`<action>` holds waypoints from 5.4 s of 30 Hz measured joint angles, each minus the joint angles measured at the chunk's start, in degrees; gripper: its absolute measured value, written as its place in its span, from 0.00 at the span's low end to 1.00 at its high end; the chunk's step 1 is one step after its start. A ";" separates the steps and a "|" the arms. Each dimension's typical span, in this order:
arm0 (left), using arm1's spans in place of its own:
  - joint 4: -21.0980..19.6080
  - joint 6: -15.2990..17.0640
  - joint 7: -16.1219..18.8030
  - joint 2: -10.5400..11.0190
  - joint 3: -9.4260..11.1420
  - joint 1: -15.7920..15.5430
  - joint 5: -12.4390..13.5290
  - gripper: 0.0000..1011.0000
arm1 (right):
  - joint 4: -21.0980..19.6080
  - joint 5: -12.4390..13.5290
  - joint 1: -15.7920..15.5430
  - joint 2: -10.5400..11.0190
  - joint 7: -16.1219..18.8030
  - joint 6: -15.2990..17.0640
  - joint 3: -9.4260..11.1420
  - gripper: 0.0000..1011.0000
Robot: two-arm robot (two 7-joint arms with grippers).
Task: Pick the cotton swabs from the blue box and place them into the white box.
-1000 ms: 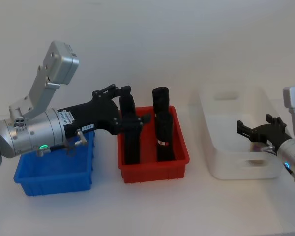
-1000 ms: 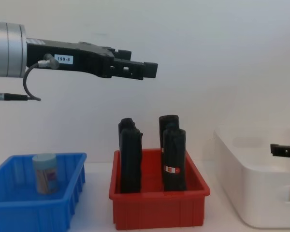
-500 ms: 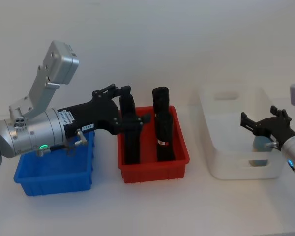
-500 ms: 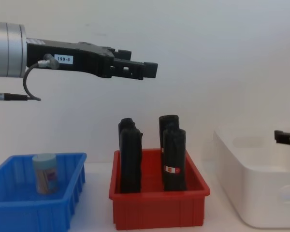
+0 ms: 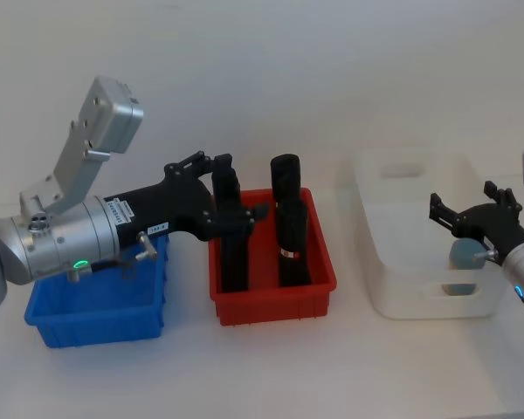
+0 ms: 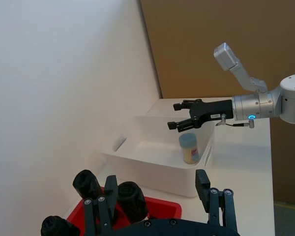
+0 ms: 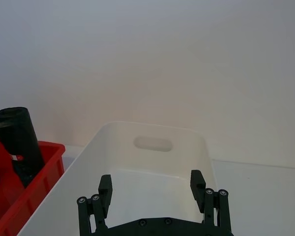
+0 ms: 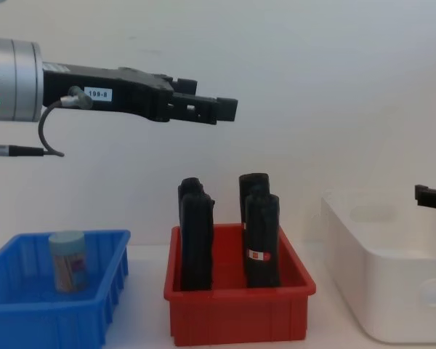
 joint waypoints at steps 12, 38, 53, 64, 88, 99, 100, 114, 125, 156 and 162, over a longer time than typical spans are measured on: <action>-1.02 -2.14 8.09 -0.59 1.71 2.84 1.13 0.99 | -7.86 0.72 -5.87 0.82 -0.56 0.19 -0.59 0.99; -3.37 -7.25 27.67 -2.05 5.77 9.71 3.89 0.99 | -27.13 2.56 -20.36 2.93 -2.02 0.58 -1.95 0.99; -4.75 -10.25 38.99 -2.89 8.13 13.68 5.48 0.99 | -32.67 3.07 -24.57 3.52 -2.42 0.70 -2.36 0.99; -5.62 -12.03 45.94 -3.40 9.55 16.09 6.44 0.99 | -32.73 3.07 -24.59 3.48 -2.42 0.69 -2.32 0.99; -5.75 -12.37 47.17 -3.45 9.73 16.46 6.56 0.99 | -31.32 2.74 -23.67 3.01 -0.94 0.61 -2.36 0.99; -5.72 -12.33 47.16 -3.45 9.73 16.46 6.55 0.99 | -25.93 0.90 -19.89 1.25 2.73 0.52 -2.87 0.99; -5.72 -12.33 47.16 -3.45 9.73 16.46 6.55 0.99 | -25.32 0.76 -19.43 1.03 3.05 0.47 -2.93 0.99; -5.72 -12.33 47.15 -3.45 9.74 16.46 6.55 0.99 | -13.65 -2.45 -10.66 -2.85 10.09 -1.76 -4.01 0.99; -5.72 -12.34 47.15 -3.45 9.74 16.46 6.55 0.99 | -3.39 -4.73 -3.46 -5.84 14.38 -4.19 -4.83 0.99; -5.72 -12.34 47.16 -3.45 9.74 16.46 6.56 0.99 | 26.27 -9.00 14.48 -13.09 23.02 -12.41 -7.31 0.91; -5.72 -12.34 47.16 -3.45 9.74 16.46 6.56 0.99 | 29.97 -8.97 16.70 -13.96 24.02 -13.80 -7.53 0.74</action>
